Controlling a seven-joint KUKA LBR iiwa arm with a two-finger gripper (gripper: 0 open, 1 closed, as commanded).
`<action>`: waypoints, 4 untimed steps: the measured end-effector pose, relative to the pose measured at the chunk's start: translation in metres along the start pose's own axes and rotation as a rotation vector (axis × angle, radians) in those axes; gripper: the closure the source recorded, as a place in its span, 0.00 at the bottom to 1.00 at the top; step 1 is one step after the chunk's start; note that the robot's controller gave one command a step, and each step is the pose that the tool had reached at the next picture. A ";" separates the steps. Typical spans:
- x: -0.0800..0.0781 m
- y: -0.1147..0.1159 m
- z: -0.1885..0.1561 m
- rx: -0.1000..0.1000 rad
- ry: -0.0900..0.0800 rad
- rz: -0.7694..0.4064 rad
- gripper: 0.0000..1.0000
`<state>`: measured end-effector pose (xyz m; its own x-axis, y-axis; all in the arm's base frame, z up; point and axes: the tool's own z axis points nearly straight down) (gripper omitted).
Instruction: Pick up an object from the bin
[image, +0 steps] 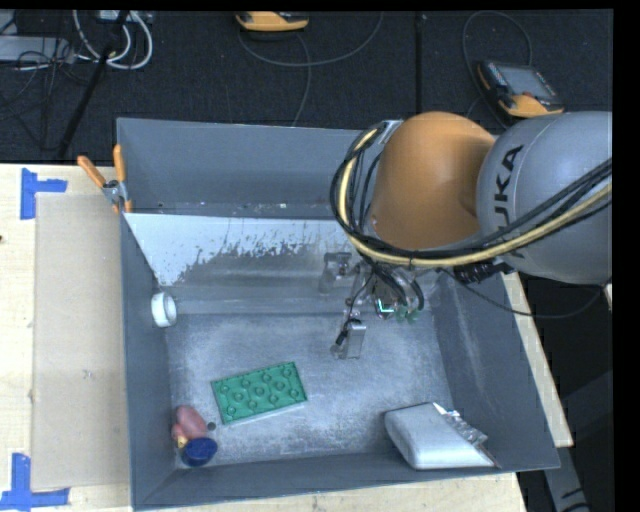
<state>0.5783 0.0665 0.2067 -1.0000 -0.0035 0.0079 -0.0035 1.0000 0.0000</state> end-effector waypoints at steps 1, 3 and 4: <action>0.032 0.091 0.141 0.000 -0.001 -0.204 0.00; 0.050 0.077 0.105 0.000 -0.007 0.018 0.00; 0.046 0.071 0.139 0.000 -0.002 0.096 0.00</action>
Offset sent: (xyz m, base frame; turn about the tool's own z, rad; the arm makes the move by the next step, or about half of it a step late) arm -0.0314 0.0886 -0.1367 -0.2017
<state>0.5311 0.1377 0.0681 -0.9957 0.0921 0.0055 0.0921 0.9957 -0.0008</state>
